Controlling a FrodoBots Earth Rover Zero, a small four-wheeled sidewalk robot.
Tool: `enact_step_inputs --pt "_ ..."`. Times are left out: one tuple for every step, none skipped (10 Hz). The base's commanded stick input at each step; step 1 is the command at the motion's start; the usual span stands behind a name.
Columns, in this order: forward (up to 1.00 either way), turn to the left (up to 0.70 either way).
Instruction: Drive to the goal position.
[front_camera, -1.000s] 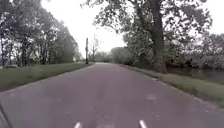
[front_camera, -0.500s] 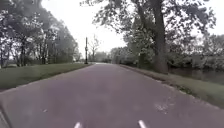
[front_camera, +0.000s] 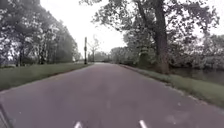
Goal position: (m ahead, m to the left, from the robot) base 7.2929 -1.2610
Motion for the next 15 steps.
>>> enact_step_inputs --pt "0.70 0.00" --pt "0.70 0.00" --pt "0.70 0.00" --pt "0.70 0.00" --pt "0.70 0.00" --pt "0.70 0.00" --pt "0.70 0.00" --pt "0.70 0.00" --pt "0.70 0.00" --pt "0.70 0.00" --pt "0.70 0.00" --pt "0.70 0.00" --pt "0.70 0.00" --pt "0.70 0.00" --pt "0.70 0.00"
